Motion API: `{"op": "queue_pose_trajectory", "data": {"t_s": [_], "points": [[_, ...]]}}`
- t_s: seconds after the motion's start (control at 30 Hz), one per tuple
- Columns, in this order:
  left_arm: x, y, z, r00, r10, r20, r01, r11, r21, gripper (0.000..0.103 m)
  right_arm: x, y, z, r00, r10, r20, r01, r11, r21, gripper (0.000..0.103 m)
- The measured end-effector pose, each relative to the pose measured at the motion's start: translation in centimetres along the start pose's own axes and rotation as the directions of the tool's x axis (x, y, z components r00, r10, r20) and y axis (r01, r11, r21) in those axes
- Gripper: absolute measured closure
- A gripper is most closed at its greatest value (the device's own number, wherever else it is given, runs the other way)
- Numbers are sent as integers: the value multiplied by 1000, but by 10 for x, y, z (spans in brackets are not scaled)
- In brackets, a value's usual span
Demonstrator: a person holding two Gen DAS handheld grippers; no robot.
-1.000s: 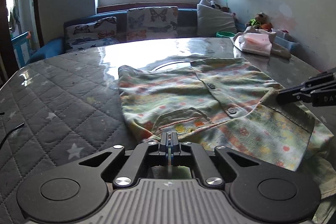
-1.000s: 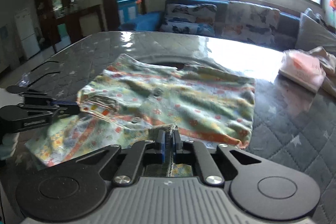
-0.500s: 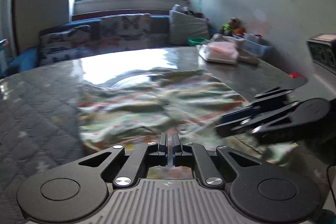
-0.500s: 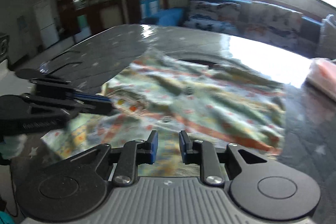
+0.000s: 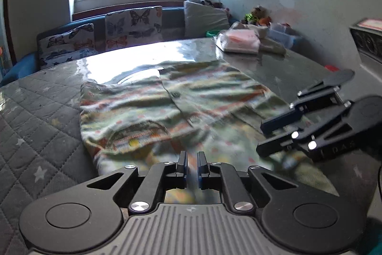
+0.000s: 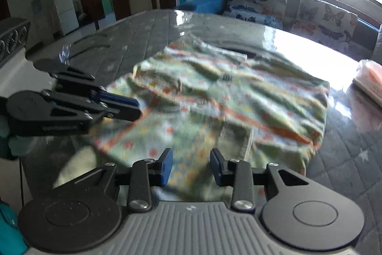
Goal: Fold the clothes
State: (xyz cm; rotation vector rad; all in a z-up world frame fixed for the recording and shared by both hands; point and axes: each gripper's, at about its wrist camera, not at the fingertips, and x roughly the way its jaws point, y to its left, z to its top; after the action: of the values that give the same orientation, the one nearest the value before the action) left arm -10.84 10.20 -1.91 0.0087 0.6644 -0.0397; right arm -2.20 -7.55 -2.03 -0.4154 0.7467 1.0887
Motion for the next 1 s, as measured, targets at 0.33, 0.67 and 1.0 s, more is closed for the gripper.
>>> {"op": "queue_pose_trajectory", "data": {"t_s": [0.33,0.67,1.0], "points": [[-24,1,-22,997,73,-9,-73,997,-25,81,-13,0,-11,1000,-17,-6,17,1000,-7,67],[-41,-6,-25,994,107,-34,-107,994,-13,74,-14,1,-14,1000,-30,6,30,1000,-5,66],[-61,-20,-8,990,-70,-120,46,981,-189,57,-47,3,-17,997,-73,-6,71,988,-139,58]]}}
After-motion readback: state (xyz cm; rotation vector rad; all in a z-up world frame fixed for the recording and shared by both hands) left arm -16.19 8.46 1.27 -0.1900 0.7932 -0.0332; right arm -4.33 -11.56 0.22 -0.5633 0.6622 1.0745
